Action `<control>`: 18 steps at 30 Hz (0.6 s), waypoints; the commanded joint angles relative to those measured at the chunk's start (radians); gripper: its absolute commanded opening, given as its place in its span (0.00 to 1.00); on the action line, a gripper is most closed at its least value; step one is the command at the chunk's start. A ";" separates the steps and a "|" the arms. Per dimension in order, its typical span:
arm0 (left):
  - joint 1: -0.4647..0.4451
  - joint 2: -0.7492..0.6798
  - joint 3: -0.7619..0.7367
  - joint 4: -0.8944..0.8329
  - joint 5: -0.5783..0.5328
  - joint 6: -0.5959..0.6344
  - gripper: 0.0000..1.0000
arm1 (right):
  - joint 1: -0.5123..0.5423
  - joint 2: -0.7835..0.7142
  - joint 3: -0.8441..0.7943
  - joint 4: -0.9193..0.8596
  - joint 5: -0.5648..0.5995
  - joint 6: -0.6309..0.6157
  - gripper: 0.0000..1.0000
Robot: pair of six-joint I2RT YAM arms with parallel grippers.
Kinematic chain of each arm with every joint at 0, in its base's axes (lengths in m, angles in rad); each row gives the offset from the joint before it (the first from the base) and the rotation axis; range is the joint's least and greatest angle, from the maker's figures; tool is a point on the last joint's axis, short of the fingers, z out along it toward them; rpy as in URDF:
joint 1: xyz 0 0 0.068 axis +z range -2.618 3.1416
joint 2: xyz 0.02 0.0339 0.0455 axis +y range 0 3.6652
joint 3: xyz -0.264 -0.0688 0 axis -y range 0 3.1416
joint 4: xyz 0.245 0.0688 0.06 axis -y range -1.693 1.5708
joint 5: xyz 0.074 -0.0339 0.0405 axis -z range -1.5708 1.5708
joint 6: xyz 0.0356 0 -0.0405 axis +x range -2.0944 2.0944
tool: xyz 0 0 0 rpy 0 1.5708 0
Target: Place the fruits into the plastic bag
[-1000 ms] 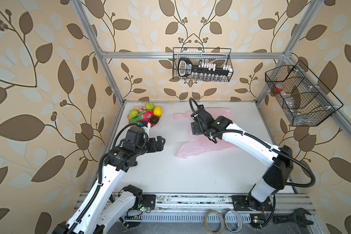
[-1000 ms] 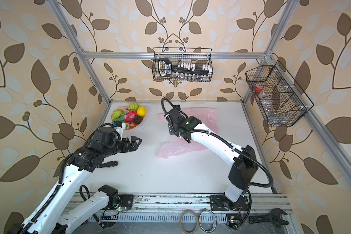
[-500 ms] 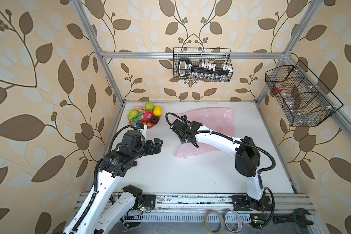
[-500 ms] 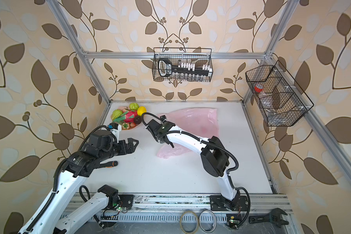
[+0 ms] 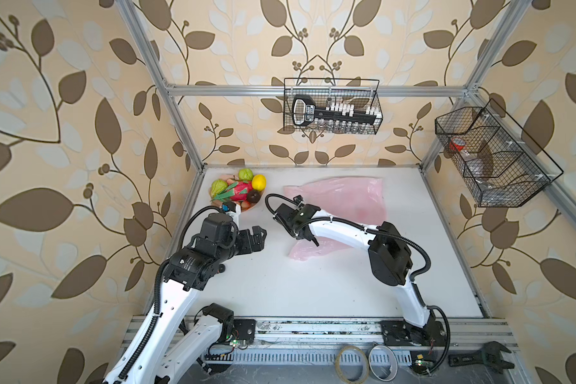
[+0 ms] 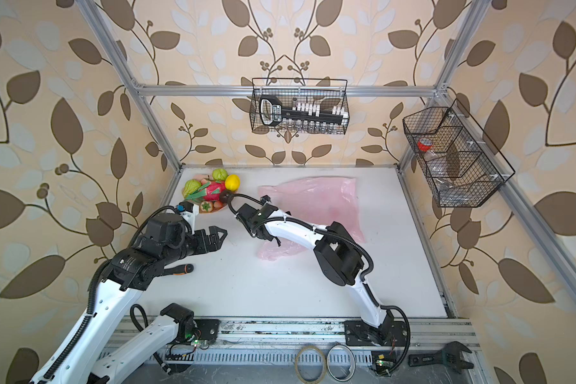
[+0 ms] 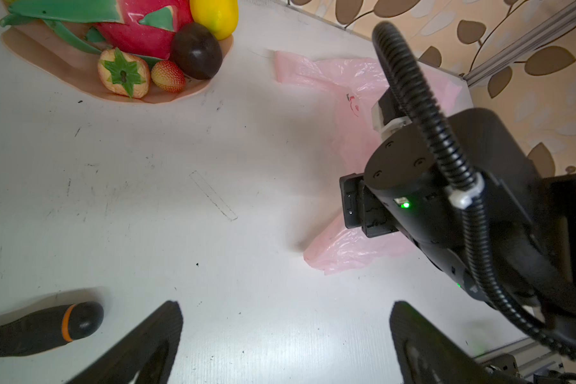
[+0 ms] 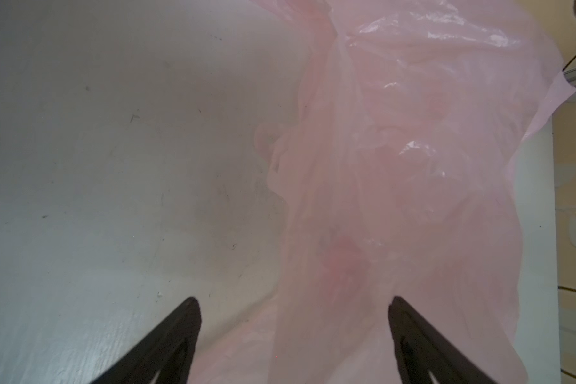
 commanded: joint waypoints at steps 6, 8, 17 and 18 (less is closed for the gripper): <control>0.005 -0.007 0.000 -0.004 -0.027 -0.022 0.99 | 0.014 -0.069 -0.153 0.010 0.056 0.038 0.88; 0.005 -0.005 0.001 -0.001 -0.028 -0.025 0.99 | 0.015 -0.093 -0.196 0.022 0.060 0.042 0.87; 0.005 -0.003 -0.021 0.018 -0.029 -0.044 0.99 | 0.018 -0.193 -0.313 0.026 0.102 0.044 0.70; 0.005 -0.002 -0.025 0.020 -0.028 -0.044 0.99 | 0.018 -0.204 -0.323 0.026 0.104 0.044 0.68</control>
